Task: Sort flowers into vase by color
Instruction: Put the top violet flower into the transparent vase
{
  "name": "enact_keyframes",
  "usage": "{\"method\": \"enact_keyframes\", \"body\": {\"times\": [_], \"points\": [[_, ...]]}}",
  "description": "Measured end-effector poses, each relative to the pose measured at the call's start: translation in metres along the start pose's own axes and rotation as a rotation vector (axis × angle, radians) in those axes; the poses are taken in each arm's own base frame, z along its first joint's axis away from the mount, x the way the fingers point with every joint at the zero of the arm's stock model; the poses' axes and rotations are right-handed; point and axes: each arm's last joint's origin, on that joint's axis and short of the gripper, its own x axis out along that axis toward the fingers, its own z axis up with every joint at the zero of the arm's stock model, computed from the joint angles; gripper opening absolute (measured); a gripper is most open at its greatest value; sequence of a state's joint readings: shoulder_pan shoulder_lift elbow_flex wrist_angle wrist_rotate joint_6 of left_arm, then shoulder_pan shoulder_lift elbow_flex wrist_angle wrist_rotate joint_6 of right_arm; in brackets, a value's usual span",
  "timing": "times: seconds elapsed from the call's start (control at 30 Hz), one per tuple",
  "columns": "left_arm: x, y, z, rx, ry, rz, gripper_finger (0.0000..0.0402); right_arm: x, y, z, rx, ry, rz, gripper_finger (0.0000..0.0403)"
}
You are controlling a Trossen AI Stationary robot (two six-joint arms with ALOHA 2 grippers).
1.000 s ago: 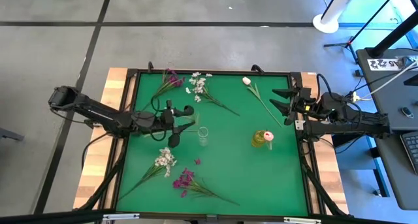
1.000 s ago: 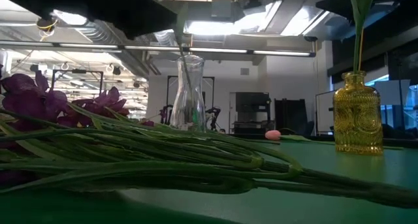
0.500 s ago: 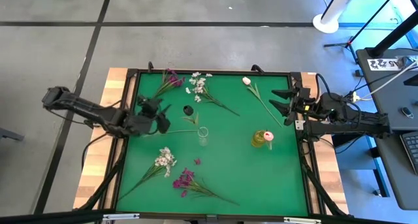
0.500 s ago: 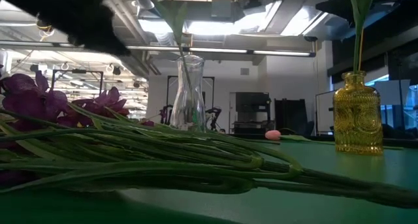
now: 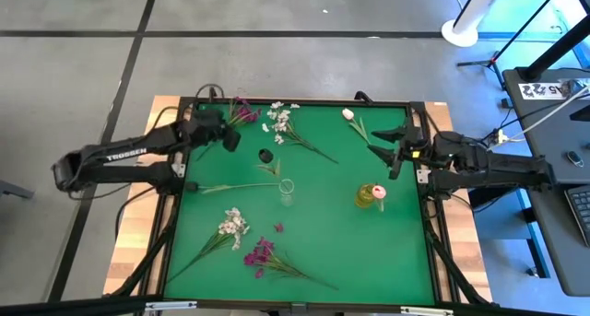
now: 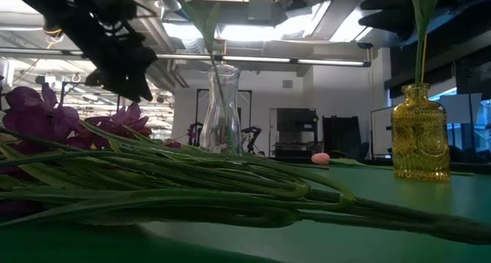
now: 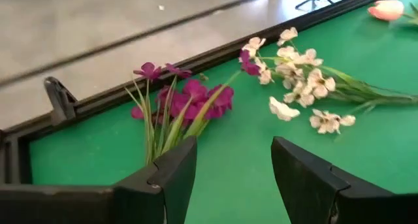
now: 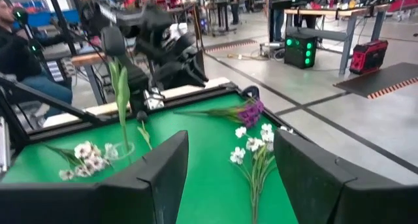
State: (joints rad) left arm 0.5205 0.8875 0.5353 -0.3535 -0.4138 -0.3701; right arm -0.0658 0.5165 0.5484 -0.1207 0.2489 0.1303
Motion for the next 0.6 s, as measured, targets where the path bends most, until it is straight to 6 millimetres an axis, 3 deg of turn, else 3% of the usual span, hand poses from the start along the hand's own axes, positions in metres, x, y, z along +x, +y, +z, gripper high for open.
{"method": "enact_keyframes", "body": {"times": [0.23, 0.6], "points": [[0.027, 0.010, 0.014, 0.037, 0.135, -0.021, 0.0192, 0.006, 0.001, -0.003, -0.006, 0.024, 0.002, 0.0222], [0.089, 0.027, 0.007, 0.076, 0.488, 0.151, 0.0193, 0.006, 0.002, -0.002, 0.002, 0.021, 0.034, 0.0222]]}}
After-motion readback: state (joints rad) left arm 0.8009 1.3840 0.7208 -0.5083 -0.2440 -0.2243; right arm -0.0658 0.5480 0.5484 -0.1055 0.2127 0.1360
